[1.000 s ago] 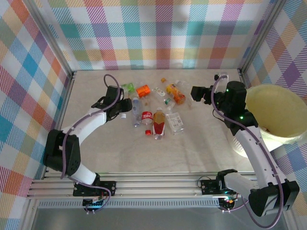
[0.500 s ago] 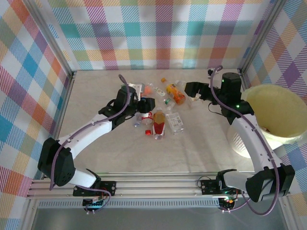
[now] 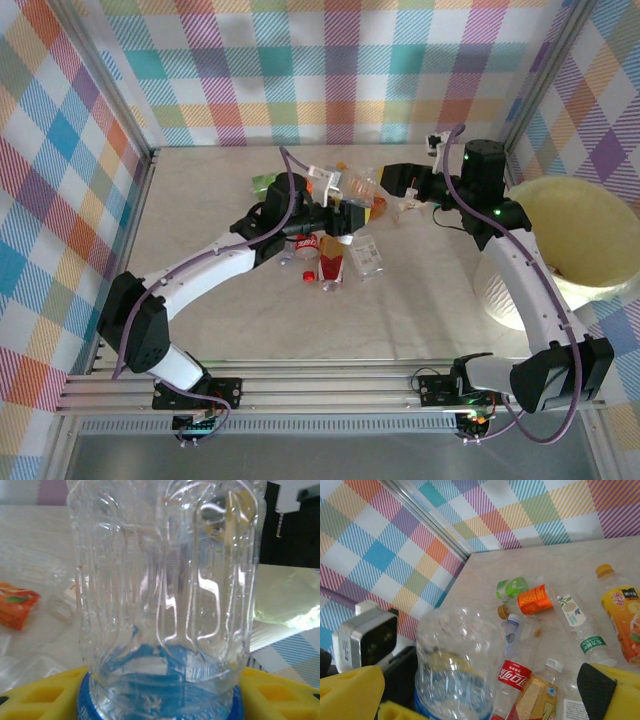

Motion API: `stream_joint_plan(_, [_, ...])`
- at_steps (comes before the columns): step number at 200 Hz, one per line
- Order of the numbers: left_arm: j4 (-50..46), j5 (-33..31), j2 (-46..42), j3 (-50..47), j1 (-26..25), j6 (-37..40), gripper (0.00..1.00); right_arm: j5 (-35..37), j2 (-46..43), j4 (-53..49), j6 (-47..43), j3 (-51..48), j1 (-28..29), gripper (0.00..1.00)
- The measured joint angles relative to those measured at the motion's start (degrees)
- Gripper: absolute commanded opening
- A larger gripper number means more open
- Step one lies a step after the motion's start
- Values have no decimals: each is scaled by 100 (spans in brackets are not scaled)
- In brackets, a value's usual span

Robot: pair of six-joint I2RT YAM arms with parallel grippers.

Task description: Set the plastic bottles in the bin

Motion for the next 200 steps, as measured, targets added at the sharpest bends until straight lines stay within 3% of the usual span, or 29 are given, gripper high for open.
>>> stream_joint_plan(100, [619,592,339,186,-111,-256,42,-1543,479,111,236,105,0,99])
stream_joint_plan(168, [813,769,492,398,-221,-321,42,-1576,481,210,382,96,31,79])
stream_joint_plan(200, [883,804,516,409,-223,-330,42,-1360,481,162,358,96,31,61])
